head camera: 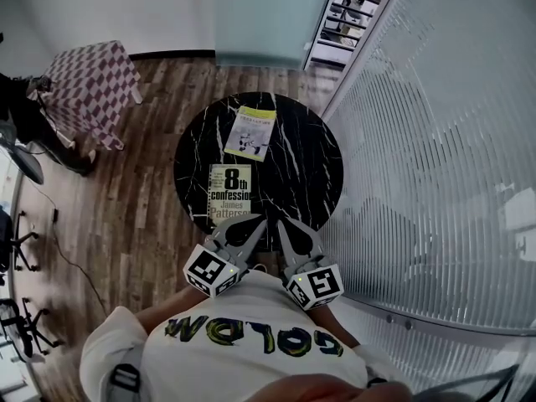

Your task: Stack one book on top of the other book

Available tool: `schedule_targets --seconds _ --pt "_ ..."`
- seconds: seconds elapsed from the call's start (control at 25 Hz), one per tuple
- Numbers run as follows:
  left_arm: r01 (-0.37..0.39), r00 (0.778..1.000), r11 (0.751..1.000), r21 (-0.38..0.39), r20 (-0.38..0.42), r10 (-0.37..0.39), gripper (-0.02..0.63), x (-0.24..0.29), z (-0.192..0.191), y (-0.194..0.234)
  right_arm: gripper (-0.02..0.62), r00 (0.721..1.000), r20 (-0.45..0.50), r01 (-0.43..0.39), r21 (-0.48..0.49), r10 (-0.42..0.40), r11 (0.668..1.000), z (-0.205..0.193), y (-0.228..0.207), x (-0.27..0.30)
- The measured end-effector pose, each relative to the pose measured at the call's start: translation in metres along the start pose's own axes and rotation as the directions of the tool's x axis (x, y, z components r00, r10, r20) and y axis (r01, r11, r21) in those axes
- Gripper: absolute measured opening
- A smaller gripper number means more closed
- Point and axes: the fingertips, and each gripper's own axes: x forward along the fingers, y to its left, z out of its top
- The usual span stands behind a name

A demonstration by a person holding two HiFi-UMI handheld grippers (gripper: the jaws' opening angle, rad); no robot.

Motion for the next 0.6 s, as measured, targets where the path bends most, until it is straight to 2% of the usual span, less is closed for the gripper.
schedule_targets --seconds 0.6 --pt "-0.025 1.0 1.0 -0.012 -0.014 0.025 0.0 0.0106 -0.0006 0.0006 0.002 1.0 0.007 0.01 0.021 -0.01 1.0 0.0061 -0.0085 -0.0057"
